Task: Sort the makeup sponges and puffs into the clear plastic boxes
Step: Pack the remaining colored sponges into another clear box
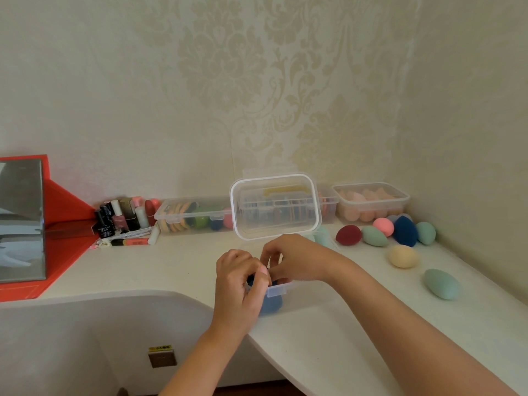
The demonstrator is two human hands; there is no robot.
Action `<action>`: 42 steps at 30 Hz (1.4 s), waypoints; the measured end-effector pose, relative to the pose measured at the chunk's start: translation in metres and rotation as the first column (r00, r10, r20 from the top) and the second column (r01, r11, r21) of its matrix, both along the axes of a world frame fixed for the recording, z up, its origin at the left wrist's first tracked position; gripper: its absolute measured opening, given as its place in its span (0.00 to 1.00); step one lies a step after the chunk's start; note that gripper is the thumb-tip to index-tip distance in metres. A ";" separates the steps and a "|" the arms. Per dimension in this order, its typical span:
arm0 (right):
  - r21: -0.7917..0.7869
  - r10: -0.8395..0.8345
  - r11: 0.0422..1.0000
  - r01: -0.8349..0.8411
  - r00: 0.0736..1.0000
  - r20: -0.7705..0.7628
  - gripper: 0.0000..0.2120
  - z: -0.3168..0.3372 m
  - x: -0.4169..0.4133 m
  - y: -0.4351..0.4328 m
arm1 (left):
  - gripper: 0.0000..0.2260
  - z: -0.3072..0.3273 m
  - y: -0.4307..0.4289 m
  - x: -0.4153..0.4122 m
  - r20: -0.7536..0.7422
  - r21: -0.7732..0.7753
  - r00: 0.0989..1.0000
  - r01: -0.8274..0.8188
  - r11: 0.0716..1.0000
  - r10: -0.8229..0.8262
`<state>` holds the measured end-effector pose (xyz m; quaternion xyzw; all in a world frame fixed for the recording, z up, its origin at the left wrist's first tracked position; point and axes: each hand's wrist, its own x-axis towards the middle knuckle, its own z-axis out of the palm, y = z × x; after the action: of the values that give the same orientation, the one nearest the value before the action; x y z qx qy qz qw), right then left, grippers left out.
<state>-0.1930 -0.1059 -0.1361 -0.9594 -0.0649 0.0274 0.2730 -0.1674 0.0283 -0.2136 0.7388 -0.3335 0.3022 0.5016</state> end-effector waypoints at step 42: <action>0.463 -0.703 0.711 0.529 0.510 0.496 0.13 0.039 -0.019 -0.114 | 0.13 0.016 0.002 0.014 -0.079 0.331 0.978 0.208 0.921 -0.192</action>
<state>-0.2116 -0.2198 -0.0971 -0.8225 0.1911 -0.4105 0.3442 -0.1538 0.0306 -0.1971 0.7823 -0.4427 0.1713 0.4033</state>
